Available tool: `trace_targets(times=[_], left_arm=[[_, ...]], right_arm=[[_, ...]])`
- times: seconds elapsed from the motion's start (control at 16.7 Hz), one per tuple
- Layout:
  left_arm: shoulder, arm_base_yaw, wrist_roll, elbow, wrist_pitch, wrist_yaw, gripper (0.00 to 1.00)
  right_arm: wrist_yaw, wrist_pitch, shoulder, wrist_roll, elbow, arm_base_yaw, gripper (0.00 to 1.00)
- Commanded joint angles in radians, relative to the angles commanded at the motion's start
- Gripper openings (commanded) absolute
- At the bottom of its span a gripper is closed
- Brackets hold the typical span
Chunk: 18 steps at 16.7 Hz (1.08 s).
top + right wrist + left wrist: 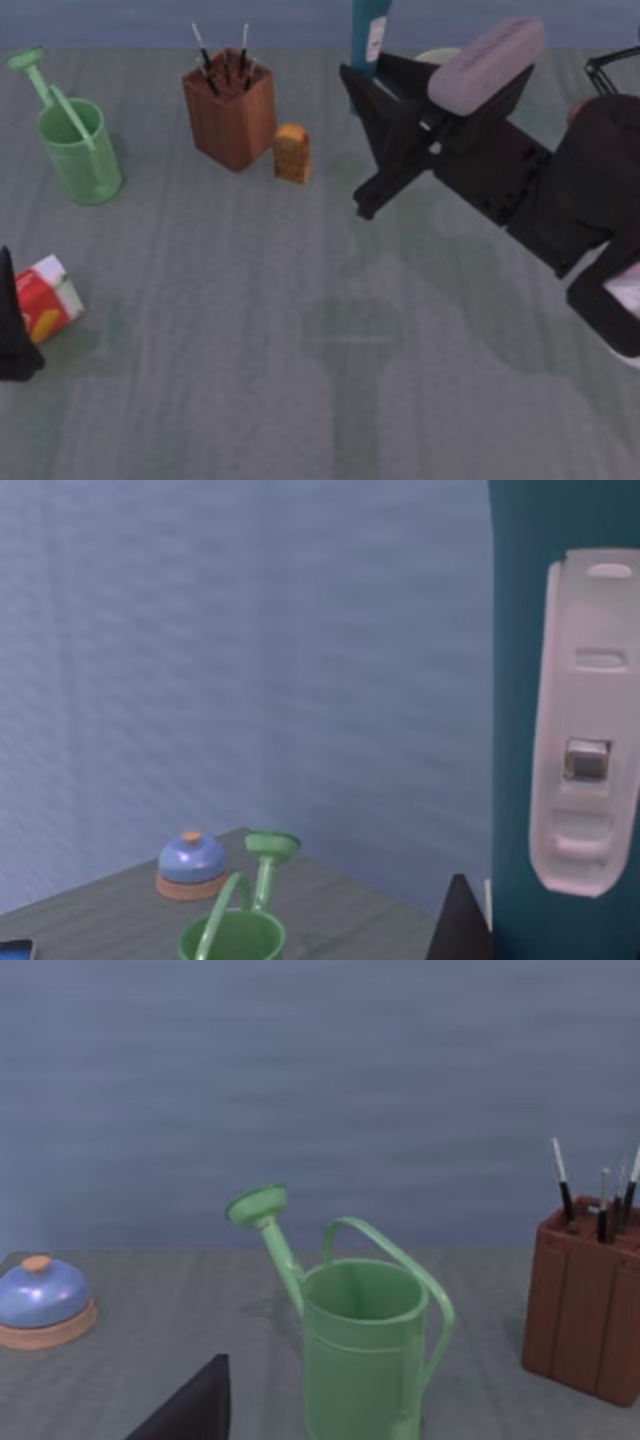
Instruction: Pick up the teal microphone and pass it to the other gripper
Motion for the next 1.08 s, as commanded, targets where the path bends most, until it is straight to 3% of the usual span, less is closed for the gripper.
trace_targets(times=[0.24,0.84,1.08], left_arm=[[0.194,-0.051,0.019,0.135,0.079,0.137,1.00],[0.997,-0.227,0.082,0.579,0.333,0.610,1.00],[1.179,-0.273,0.102,0.704,0.408,0.733,1.00]], right_arm=[[0.000,0.000,0.000,0.000,0.000,0.000,0.00],[0.000,0.000,0.000,0.000,0.000,0.000,0.00],[0.000,0.000,0.000,0.000,0.000,0.000,0.00]])
